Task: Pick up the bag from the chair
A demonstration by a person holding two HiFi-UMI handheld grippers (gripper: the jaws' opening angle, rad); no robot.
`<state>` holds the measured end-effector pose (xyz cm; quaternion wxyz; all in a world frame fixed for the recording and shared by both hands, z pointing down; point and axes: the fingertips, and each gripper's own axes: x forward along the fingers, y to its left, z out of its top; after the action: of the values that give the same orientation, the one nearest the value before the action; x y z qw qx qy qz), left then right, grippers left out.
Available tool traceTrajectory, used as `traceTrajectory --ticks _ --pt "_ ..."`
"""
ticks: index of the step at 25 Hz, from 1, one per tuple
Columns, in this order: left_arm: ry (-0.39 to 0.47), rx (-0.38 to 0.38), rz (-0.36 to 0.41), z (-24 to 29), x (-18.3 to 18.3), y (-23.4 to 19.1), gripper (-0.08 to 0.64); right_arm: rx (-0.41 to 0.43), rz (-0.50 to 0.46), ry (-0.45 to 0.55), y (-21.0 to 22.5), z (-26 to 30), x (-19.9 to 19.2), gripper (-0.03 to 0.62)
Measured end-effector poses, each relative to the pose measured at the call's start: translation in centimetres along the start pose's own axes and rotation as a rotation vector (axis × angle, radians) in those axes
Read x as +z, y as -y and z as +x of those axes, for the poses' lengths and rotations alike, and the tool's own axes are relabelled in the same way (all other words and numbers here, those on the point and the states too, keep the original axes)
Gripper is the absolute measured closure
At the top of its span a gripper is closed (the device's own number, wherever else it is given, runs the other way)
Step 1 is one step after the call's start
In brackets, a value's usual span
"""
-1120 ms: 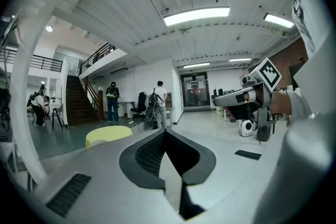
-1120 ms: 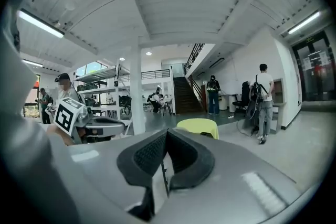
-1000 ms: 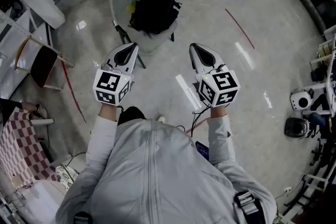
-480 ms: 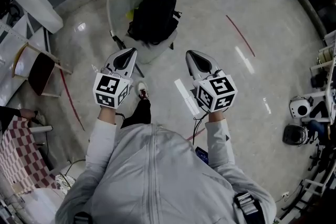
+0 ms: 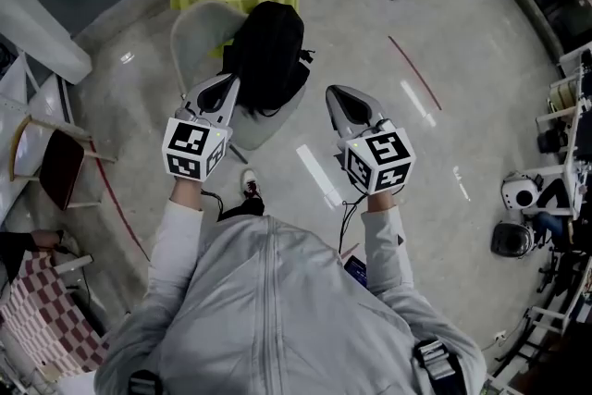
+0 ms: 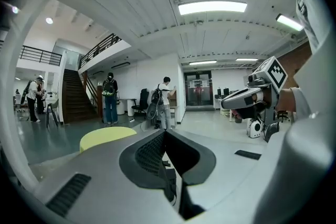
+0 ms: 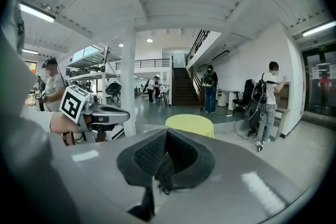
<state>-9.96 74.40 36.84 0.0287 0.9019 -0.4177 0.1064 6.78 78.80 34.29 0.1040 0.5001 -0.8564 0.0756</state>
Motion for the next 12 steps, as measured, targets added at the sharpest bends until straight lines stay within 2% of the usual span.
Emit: traceTrajectory --ticks 12 --pt "-0.043 -0.047 -0.005 9.1 -0.3 -9.7 0.555 -0.073 0.082 -0.02 5.7 11.8 1.6 0.58"
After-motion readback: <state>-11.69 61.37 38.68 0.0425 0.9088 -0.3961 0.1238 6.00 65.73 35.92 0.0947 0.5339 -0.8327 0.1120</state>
